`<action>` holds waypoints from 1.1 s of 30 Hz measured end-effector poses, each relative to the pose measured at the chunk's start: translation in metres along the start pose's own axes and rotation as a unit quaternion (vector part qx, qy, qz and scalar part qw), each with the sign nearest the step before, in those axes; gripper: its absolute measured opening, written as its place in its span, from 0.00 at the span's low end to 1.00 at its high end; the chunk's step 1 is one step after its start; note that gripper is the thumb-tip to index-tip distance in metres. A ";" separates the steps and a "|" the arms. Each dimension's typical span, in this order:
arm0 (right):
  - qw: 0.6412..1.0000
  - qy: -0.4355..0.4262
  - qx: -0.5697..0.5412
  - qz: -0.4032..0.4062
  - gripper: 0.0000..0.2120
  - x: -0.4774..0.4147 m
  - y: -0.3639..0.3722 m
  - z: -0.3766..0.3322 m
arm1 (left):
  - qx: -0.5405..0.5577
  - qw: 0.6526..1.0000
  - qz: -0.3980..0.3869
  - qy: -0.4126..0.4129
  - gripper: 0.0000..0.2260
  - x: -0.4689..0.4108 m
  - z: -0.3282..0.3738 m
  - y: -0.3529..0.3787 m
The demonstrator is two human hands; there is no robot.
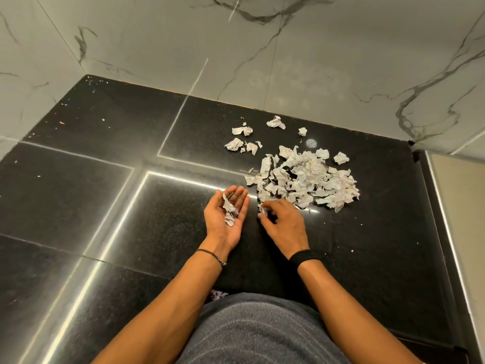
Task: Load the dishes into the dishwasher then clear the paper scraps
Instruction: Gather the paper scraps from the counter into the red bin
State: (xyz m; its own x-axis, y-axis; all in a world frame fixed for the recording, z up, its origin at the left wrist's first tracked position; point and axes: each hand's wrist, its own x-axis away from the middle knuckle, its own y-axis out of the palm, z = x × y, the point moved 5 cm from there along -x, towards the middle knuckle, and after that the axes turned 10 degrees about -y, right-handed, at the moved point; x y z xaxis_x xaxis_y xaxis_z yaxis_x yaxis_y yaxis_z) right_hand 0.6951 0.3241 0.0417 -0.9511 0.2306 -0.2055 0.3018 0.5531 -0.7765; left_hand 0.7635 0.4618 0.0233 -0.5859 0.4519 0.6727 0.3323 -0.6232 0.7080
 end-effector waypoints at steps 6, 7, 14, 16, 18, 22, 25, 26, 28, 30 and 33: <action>0.997 0.022 -0.051 0.047 0.02 -0.005 -0.010 -0.008 | -0.053 0.998 0.030 0.016 0.15 -0.006 0.001 0.000; 0.995 0.029 -0.072 0.057 0.02 -0.007 -0.013 -0.012 | -0.060 0.998 0.032 0.017 0.14 -0.007 0.000 0.001; 0.972 0.017 -0.217 0.091 0.04 -0.021 -0.025 -0.042 | -0.049 0.998 0.030 0.031 0.15 -0.011 0.012 0.002; 0.963 -0.005 -0.265 0.040 0.05 -0.024 -0.020 -0.057 | -0.033 0.999 0.017 0.017 0.16 -0.011 0.010 0.003; 0.964 -0.009 -0.266 0.029 0.04 -0.026 -0.015 -0.058 | -0.004 1.000 0.000 0.005 0.17 -0.009 0.009 0.004; 0.990 0.032 -0.103 0.086 0.06 -0.029 -0.014 -0.014 | 0.036 0.999 -0.007 0.006 0.16 -0.007 0.016 -0.001; 0.999 0.034 -0.006 0.006 0.13 -0.028 -0.001 0.009 | 0.026 1.000 0.006 0.014 0.15 -0.007 0.020 -0.005; 1.000 0.030 0.004 0.000 0.13 -0.028 0.001 0.012 | 0.017 1.000 0.011 0.016 0.15 -0.008 0.021 -0.006; 1.000 0.027 -0.001 0.016 0.10 -0.028 -0.004 0.011 | -0.006 0.999 0.023 0.023 0.15 -0.008 0.022 -0.007; 0.997 0.046 -0.042 0.052 0.08 -0.027 -0.012 0.007 | -0.030 0.999 0.032 0.030 0.15 -0.010 0.023 -0.005; 0.984 0.040 -0.141 0.103 0.08 -0.029 -0.023 -0.008 | -0.058 0.997 0.028 0.030 0.15 -0.012 0.021 0.003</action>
State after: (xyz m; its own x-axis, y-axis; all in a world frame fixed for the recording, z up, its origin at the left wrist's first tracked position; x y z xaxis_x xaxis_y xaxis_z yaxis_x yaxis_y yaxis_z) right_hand 0.7160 0.3117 0.0704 -0.8633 0.4167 -0.2849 0.5042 0.6852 -0.5257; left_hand 0.7872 0.4682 0.0218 -0.6139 0.3772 0.6934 0.2800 -0.7172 0.6381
